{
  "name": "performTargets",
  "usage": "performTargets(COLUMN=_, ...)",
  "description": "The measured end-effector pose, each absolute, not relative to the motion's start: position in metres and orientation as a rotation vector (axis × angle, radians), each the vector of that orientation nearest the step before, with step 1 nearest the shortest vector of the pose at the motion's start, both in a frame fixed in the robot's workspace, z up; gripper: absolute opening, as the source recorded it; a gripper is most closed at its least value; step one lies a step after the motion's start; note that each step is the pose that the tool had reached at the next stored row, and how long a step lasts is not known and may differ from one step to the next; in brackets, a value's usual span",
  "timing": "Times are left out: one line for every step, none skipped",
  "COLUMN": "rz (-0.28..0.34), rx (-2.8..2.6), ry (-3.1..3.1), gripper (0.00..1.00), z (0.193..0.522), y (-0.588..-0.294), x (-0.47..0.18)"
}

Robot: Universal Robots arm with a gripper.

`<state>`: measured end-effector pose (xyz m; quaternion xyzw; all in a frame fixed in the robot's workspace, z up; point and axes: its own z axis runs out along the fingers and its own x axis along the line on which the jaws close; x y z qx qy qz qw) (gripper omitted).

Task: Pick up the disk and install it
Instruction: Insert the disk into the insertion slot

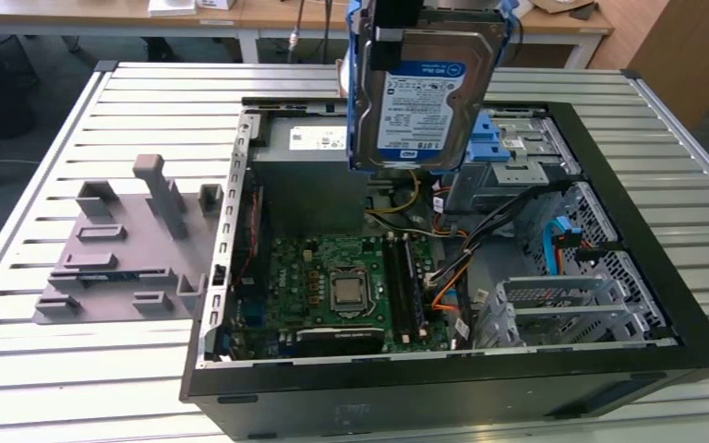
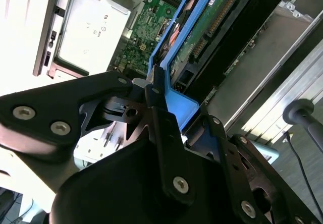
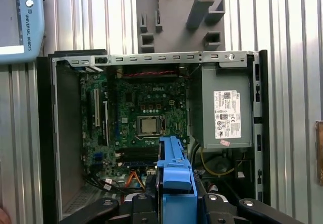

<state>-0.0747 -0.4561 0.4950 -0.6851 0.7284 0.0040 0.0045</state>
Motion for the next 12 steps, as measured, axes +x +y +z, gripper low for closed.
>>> performTargets(rz=0.013, rx=-2.146, ry=2.282, gripper=0.37, z=0.4949, y=-0.4576, x=-0.0747)
performTargets(rz=0.013, rx=-2.146, ry=2.282, gripper=0.37, z=0.4948, y=-0.4591, x=-0.0747)
performTargets(rz=0.013, rx=-2.146, ry=2.282, gripper=0.37, z=0.4948, y=-0.4606, x=-0.0747)
performTargets(rz=0.013, rx=-2.146, ry=2.282, gripper=0.37, z=0.4947, y=-0.4618, x=-0.0747)
performTargets(rz=0.013, rx=-2.146, ry=2.282, gripper=0.37, z=0.4947, y=-0.4629, x=-0.0747)
performTargets(rz=0.013, rx=-2.146, ry=2.282, gripper=0.37, z=0.4947, y=-0.4641, x=-0.0747)
performTargets(rz=0.013, rx=-2.146, ry=2.282, gripper=0.37, z=0.4947, y=-0.4652, x=-0.0747)
performTargets(rz=0.012, rx=-2.146, ry=2.282, gripper=0.37, z=0.4946, y=-0.4659, x=-0.0747)
performTargets(rz=0.012, rx=-2.146, ry=2.282, gripper=0.37, z=0.4946, y=-0.4661, x=-0.0748)
performTargets(rz=0.012, rx=-2.146, ry=2.282, gripper=0.37, z=0.4946, y=-0.4661, x=-0.0748)
performTargets(rz=0.012, rx=-2.146, ry=2.282, gripper=0.37, z=0.4946, y=-0.4661, x=-0.0747)
performTargets(rz=0.012, rx=-2.146, ry=2.282, gripper=0.37, z=0.4946, y=-0.4661, x=-0.0747)
